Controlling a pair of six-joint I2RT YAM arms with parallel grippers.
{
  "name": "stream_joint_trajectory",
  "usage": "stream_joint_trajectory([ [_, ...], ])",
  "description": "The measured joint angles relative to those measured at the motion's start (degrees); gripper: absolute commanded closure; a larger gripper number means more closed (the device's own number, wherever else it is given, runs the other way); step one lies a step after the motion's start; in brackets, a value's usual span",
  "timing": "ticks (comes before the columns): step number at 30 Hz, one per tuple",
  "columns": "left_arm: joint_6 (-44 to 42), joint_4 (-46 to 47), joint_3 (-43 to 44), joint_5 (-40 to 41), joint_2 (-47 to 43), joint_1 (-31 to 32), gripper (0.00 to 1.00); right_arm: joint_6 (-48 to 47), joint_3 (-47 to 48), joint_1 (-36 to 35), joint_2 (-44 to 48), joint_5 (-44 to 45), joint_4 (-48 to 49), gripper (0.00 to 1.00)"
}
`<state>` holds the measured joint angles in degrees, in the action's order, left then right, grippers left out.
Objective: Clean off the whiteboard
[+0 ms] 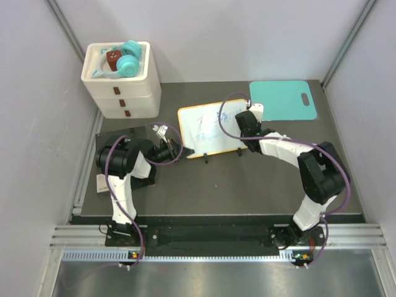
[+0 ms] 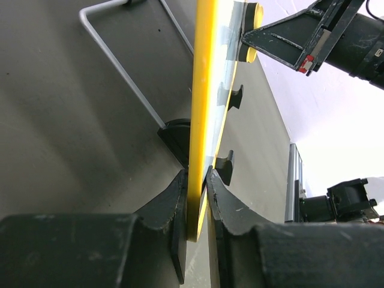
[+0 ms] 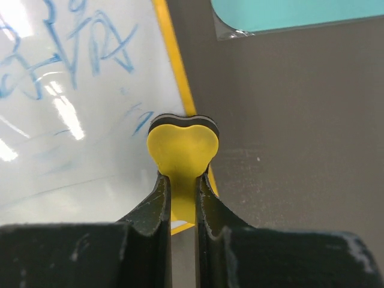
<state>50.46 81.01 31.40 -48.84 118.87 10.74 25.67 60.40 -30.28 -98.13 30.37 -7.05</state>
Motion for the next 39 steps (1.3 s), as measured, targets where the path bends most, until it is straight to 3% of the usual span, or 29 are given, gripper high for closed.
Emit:
stream_joint_trajectory([
  [6,0.0,-0.1,0.0,0.3,0.0,-0.2,1.0,-2.7,3.8,-4.2,-3.0,0.7,-0.2,1.0],
  [15,-0.5,-1.0,0.0,0.8,0.0,-0.6,1.0,-7.3,7.7,-7.9,-5.8,-7.3,2.1,1.0],
  [24,-1.5,-2.0,0.0,1.8,0.0,-0.6,1.0,-9.5,20.7,-17.1,-15.0,-14.2,4.2,1.0],
  [30,-1.7,-2.3,0.0,2.0,0.0,-0.6,1.0,-9.7,27.5,-22.1,-20.5,-13.4,3.6,1.0],
  [39,-2.1,-2.3,0.0,2.1,0.0,-0.2,1.0,-5.4,25.6,-22.0,-19.4,-8.9,3.5,1.0],
])
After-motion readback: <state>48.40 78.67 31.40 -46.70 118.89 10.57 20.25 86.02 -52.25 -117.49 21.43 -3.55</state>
